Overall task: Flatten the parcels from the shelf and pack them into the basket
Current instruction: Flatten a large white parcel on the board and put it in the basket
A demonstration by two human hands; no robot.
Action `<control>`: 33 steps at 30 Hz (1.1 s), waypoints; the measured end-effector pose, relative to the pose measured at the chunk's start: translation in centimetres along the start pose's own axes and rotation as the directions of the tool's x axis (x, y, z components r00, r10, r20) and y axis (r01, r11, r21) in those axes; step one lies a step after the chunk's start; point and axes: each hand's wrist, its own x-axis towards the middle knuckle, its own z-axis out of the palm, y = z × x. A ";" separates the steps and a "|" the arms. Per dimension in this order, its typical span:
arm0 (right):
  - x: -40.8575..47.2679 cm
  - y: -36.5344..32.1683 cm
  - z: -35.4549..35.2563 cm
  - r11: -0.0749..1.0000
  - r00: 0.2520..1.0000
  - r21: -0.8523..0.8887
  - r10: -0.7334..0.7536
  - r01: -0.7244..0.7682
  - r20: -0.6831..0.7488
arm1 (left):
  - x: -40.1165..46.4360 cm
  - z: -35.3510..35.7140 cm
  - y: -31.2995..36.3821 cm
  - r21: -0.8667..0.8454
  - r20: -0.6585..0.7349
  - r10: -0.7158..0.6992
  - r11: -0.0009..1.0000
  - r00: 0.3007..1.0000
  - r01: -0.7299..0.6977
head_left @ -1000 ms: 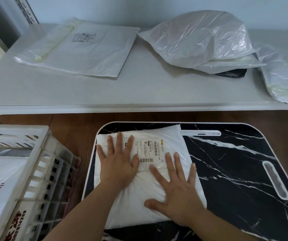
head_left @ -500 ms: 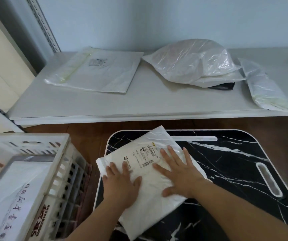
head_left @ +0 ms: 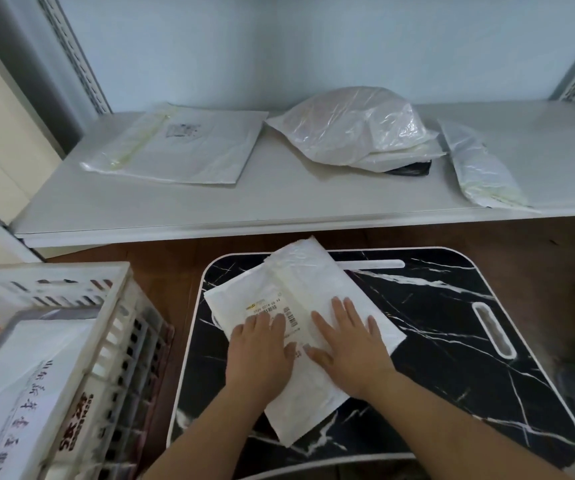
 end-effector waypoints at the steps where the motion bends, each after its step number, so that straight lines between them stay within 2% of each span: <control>1: 0.1 0.0 0.5 1.000 1.000 -0.013 -0.011 0.011 -0.020 | -0.1 0.5 -0.6 -0.006 0.025 -0.001 1.000 1.000 0.001; 5: 1.7 0.5 1.3 0.997 0.997 -0.069 -0.035 0.031 -0.065 | 0.3 2.7 -1.6 -0.031 0.105 -0.078 0.996 0.991 0.082; 10: 3.7 2.1 0.2 0.996 0.996 -0.031 0.082 -0.083 -0.024 | 2.7 3.6 -2.4 -0.073 0.081 -0.101 0.992 0.992 0.107; 15: 4.0 0.4 2.4 0.994 0.968 -0.017 0.100 -0.107 -0.230 | 3.6 5.1 -2.1 -0.069 -0.064 -0.094 0.994 0.994 0.090; 17: 4.4 0.5 3.6 1.000 0.965 0.003 0.030 -0.031 -0.260 | 3.5 5.8 -2.0 -0.067 -0.073 -0.090 0.994 0.993 0.085; 20: 4.8 1.1 4.4 0.992 0.945 -0.082 -0.112 0.091 -0.308 | 3.5 6.6 -2.1 -0.016 -0.107 -0.060 0.998 0.992 0.059; 22: 5.2 1.4 4.4 0.986 0.936 -0.106 -0.156 0.129 -0.316 | 3.7 6.7 -2.0 0.003 -0.124 -0.046 0.999 0.991 0.047; 30: 6.0 1.5 4.3 0.982 0.930 -0.116 -0.177 0.147 -0.322 | 4.4 6.5 -2.5 0.013 -0.082 0.000 1.000 0.997 0.001; 33: 7.5 0.9 2.8 0.990 0.883 -0.073 -0.138 0.117 -0.448 | 5.6 6.0 -3.1 0.001 -0.105 0.028 1.000 0.994 -0.028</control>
